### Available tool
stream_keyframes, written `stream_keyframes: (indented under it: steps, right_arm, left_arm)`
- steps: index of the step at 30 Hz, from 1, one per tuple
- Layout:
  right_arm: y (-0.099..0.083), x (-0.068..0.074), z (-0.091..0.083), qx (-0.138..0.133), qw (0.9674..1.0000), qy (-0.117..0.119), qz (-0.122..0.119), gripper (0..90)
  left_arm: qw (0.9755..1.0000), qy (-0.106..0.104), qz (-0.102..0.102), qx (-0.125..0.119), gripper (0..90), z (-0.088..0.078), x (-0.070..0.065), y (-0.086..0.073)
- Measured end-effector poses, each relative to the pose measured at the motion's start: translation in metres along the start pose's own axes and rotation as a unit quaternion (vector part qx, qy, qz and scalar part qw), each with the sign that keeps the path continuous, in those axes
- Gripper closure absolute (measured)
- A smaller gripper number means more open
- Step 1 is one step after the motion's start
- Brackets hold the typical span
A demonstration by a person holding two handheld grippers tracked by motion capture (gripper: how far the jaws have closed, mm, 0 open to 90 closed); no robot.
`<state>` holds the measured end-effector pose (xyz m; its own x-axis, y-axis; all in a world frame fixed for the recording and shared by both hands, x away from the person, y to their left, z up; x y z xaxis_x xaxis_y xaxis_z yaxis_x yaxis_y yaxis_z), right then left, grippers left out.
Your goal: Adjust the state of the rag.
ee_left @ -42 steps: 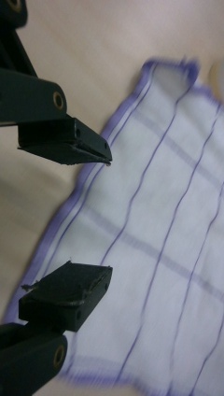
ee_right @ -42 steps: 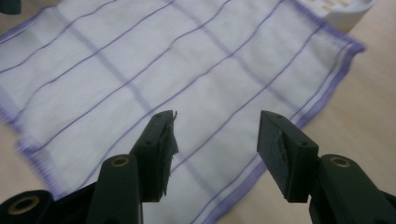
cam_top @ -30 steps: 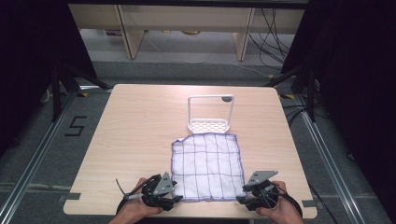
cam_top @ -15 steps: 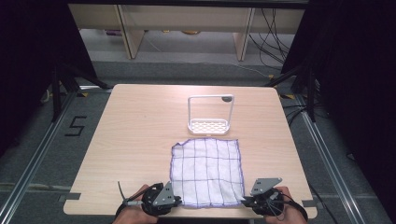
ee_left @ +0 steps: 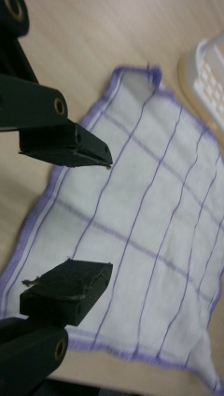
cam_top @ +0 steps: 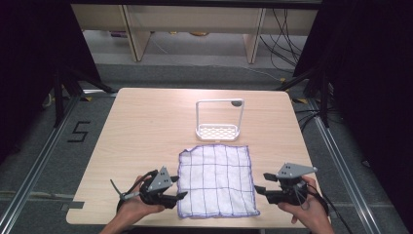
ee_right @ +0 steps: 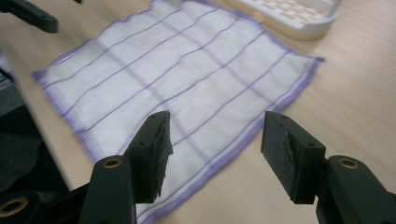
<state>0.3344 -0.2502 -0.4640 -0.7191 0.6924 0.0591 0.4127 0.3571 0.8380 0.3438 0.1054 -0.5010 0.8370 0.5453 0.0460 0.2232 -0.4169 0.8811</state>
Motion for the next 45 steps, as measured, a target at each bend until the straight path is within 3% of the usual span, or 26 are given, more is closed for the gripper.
stream_keyframes:
  steps: [5,6,10,11,14,17,18,19,20,21,22,23,25,26,27,28,29,30,31,33,38,41,42,43,44,45]
  right_arm:
    - [0.004,-0.029,0.021,0.015,0.9986,-0.029,0.041,43.9]
    - [0.004,-0.037,0.025,0.018,0.9988,-0.033,0.031,43.9]
    - [0.004,-0.059,0.038,0.021,0.9977,-0.049,0.041,43.7]
    - [0.005,-0.061,0.04,0.028,0.9964,-0.056,0.058,43.6]
    - [0.007,-0.075,0.049,0.029,0.9962,-0.063,0.052,42.8]
    - [0.014,-0.086,0.06,0.034,0.9943,-0.075,0.068,43.4]
    - [0.016,-0.089,0.065,0.035,0.9948,-0.067,0.068,43.2]
    - [0.02,-0.09,0.07,0.022,0.9948,-0.078,0.062,42.6]
    - [0.023,-0.089,0.071,0.043,0.9942,-0.072,0.068,42.4]
    - [0.028,-0.09,0.076,0.022,0.9959,-0.067,0.057,42.2]
    - [0.031,-0.09,0.076,0.031,0.9956,-0.07,0.053,41.6]
    - [0.036,-0.09,0.077,0.032,0.995,-0.069,0.065,41.5]
    - [0.041,-0.093,0.083,0.012,0.9948,-0.071,0.071,42.5]
    - [0.042,-0.093,0.086,0.016,0.9944,-0.068,0.079,42.7]
    - [0.044,-0.096,0.09,0.017,0.9953,-0.069,0.065,42.7]
    - [0.046,-0.095,0.094,0.009,0.9938,-0.076,0.08,42.7]
    - [0.046,-0.095,0.094,0.009,0.9938,-0.076,0.08,42.7]
    - [0.048,-0.096,0.099,0.032,0.9948,-0.064,0.072,43.1]
    - [0.05,-0.096,0.104,0.009,0.9954,-0.062,0.072,43.1]
    - [0.049,-0.1,0.107,0.034,0.9958,-0.066,0.053,43.1]
    - [0.047,-0.106,0.117,0.036,0.9942,-0.079,0.063,44.4]
    - [0.047,-0.106,0.119,0.049,0.9934,-0.079,0.067,44.6]
    - [0.047,-0.106,0.121,0.053,0.9934,-0.078,0.065,44.9]
    - [0.046,-0.109,0.125,0.035,0.9952,-0.079,0.047,45.0]
    - [0.046,-0.108,0.126,0.05,0.9947,-0.076,0.047,45.1]
    - [0.046,-0.108,0.13,0.04,0.9953,-0.076,0.043,45.3]
  left_arm:
    - [0.9997,0.023,-0.007,0.007,40.6,0.005,0.019,-0.001]
    - [0.9996,0.027,-0.008,0.005,40.3,0.007,0.023,-0.001]
    - [0.9986,0.047,-0.022,0.004,38.5,0.013,0.036,-0.002]
    - [0.9983,0.05,-0.027,0.004,38.4,0.016,0.04,-0.002]
    - [0.9975,0.063,-0.031,0.006,36.9,0.021,0.05,-0.001]
    - [0.9961,0.077,-0.042,0.007,35.5,0.027,0.06,0.001]
    - [0.996,0.078,-0.042,0.012,35.0,0.028,0.063,0.002]
    - [0.9959,0.08,-0.036,0.02,34.2,0.028,0.066,0.003]
    - [0.9959,0.081,-0.034,0.024,33.5,0.029,0.069,0.005]
    - [0.9955,0.084,-0.034,0.03,33.1,0.028,0.072,0.007]
    - [0.995,0.088,-0.039,0.028,32.6,0.028,0.075,0.007]
    - [0.995,0.088,-0.039,0.028,32.0,0.028,0.075,0.007]
    - [0.9942,0.092,-0.053,0.019,31.7,0.032,0.082,0.007]
    - [0.9935,0.097,-0.058,0.013,31.3,0.034,0.084,0.006]
    - [0.9925,0.103,-0.064,0.017,31.2,0.037,0.086,0.005]
    - [0.9925,0.1,-0.066,0.023,30.8,0.038,0.088,0.005]
    - [0.9925,0.1,-0.066,0.023,30.7,0.038,0.088,0.005]
    - [0.9914,0.103,-0.078,0.019,30.3,0.038,0.092,0.006]
    - [0.991,0.103,-0.083,0.018,30.0,0.039,0.093,0.007]
    - [0.9908,0.106,-0.083,0.017,29.9,0.042,0.095,0.008]
    - [0.9908,0.109,-0.078,0.018,29.4,0.051,0.103,0.01]
    - [0.9926,0.093,-0.071,0.033,28.8,0.057,0.102,0.009]
    - [0.9927,0.092,-0.068,0.038,28.6,0.058,0.102,0.009]
    - [0.9931,0.091,-0.065,0.037,28.5,0.06,0.102,0.009]
    - [0.993,0.09,-0.066,0.037,28.5,0.061,0.102,0.009]
    - [0.9927,0.092,-0.068,0.036,28.5,0.063,0.103,0.008]
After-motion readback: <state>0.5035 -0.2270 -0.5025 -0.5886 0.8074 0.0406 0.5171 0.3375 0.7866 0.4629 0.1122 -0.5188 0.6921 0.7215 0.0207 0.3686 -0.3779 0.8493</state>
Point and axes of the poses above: each handheld gripper's, and its own axes: z roughly forward along the jaws, y roughly out of its top, x roughly to its left, the point moved 4 cm from there along z, roughly forward along the jaws, and after that the axes turned 9 degrees about -x, right-handed, at the moved point
